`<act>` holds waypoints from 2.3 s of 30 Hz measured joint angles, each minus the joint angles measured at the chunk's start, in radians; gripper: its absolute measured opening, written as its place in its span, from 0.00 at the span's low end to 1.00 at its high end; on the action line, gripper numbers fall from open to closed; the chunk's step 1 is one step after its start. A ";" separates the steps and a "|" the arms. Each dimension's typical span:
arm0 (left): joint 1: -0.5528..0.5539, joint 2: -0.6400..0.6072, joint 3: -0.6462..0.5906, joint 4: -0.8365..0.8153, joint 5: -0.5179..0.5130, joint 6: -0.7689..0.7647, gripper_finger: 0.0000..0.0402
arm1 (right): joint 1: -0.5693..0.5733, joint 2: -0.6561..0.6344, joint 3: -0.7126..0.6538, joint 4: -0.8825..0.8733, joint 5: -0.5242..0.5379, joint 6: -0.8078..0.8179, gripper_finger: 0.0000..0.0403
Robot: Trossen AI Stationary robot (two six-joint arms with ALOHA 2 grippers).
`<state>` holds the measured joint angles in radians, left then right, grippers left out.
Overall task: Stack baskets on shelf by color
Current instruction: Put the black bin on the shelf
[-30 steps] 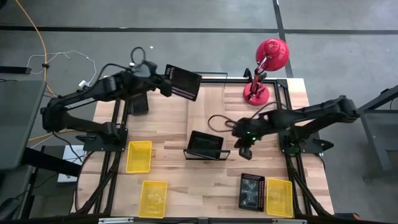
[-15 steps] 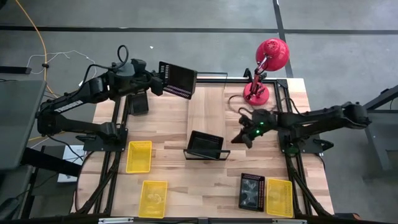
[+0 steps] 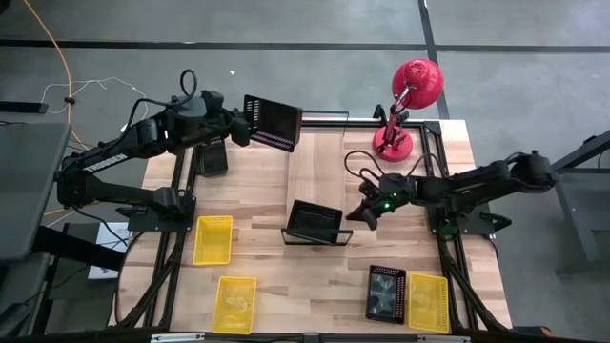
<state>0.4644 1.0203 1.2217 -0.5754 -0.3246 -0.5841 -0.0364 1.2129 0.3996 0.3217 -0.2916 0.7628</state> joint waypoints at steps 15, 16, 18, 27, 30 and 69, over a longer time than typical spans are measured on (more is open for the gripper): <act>0.000 0.000 0.000 0.004 -0.020 0.009 0.00 | 0.051 0.071 0.033 0.020 0.062 -0.001 0.00; 0.000 0.000 0.000 0.005 -0.022 0.011 0.00 | 0.052 0.071 0.033 0.020 0.079 0.004 0.00; 0.000 0.000 0.000 0.005 -0.026 0.011 0.00 | 0.052 0.071 0.033 0.020 0.107 0.019 0.00; 0.000 0.000 0.000 0.005 -0.038 0.012 0.00 | 0.037 0.071 0.033 0.051 0.266 0.022 0.00; 0.000 0.000 0.000 0.005 -0.046 0.012 0.00 | 0.021 0.071 0.033 0.061 0.305 0.022 0.00; -0.234 0.206 -0.246 -0.026 -0.053 -0.470 0.00 | 0.103 -0.514 0.032 -0.583 0.532 0.064 0.00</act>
<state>0.2306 1.2262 0.9752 -0.6010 -0.3775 -1.0542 0.0666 0.6992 0.4316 -0.2615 0.2401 0.8272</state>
